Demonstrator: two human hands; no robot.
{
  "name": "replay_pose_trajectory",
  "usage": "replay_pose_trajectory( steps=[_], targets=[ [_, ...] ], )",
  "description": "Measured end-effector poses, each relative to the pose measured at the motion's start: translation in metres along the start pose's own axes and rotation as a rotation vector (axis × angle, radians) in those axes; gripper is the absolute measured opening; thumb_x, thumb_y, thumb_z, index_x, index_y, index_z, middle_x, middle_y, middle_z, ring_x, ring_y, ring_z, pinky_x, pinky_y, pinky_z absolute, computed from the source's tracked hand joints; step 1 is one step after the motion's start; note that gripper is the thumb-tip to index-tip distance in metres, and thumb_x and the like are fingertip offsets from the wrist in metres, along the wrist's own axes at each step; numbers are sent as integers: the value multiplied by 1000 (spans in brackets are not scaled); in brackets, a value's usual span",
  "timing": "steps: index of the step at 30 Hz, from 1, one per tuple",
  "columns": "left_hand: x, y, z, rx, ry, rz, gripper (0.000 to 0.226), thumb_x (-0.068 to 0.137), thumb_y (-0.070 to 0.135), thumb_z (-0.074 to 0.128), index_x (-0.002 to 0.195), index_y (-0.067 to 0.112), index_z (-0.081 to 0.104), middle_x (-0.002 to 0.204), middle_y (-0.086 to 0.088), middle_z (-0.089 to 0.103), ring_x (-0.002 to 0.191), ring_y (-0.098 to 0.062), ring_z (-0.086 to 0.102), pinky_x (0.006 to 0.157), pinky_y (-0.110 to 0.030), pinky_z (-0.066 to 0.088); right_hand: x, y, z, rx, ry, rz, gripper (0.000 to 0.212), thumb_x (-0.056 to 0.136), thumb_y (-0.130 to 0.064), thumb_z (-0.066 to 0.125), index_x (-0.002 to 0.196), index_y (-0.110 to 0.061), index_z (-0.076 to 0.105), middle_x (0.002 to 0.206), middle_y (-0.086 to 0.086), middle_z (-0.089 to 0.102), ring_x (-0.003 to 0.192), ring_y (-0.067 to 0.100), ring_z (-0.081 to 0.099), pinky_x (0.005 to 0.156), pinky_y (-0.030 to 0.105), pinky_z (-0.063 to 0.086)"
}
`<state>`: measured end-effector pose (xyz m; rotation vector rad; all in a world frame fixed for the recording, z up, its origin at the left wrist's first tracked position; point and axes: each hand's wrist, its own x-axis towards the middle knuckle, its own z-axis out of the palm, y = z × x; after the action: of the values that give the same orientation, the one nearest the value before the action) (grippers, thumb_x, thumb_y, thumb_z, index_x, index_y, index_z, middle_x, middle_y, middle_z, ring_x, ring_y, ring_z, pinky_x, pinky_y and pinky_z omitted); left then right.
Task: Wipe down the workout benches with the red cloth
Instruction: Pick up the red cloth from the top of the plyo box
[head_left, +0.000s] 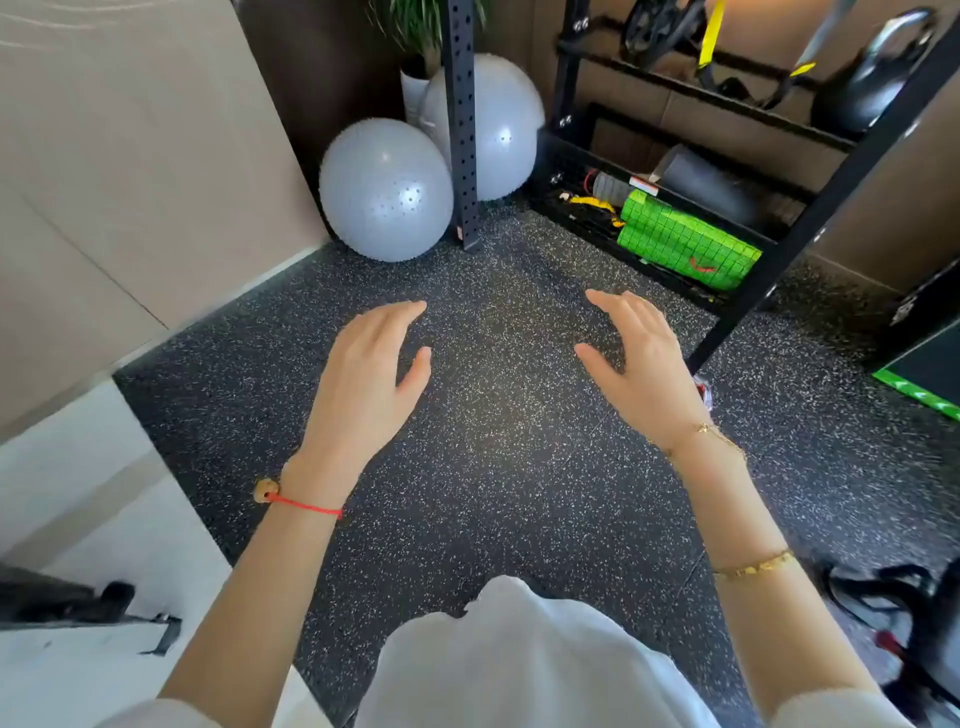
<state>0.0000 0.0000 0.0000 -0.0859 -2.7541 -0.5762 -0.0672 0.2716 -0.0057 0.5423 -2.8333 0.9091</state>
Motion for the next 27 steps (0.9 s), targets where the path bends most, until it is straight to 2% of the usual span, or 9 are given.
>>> replay_pose_trajectory(
  steps=[9,16,27],
  targets=[
    [-14,9,20,-78,-101,32,45,99,26,53,142,15,47,142,-2,53,132,-17,47,113,-30,34,-52,15,3,-16,47,174,53,95,-36,54,143,-24,38,145,-4,44,144,16,24,117,38,19],
    [-1,35,40,-121,-181,126,44,98,24,53,141,13,48,142,-3,54,132,-17,47,113,-29,34,-89,38,-13,-27,121,330,53,95,-34,54,144,-25,37,146,-4,43,144,17,25,118,46,24],
    [63,149,117,-175,-304,319,44,99,27,52,141,15,48,143,-1,53,134,-16,46,116,-31,32,-129,134,-76,-59,272,572,51,95,-32,55,142,-21,40,143,-2,45,143,19,27,117,46,26]
  ],
)
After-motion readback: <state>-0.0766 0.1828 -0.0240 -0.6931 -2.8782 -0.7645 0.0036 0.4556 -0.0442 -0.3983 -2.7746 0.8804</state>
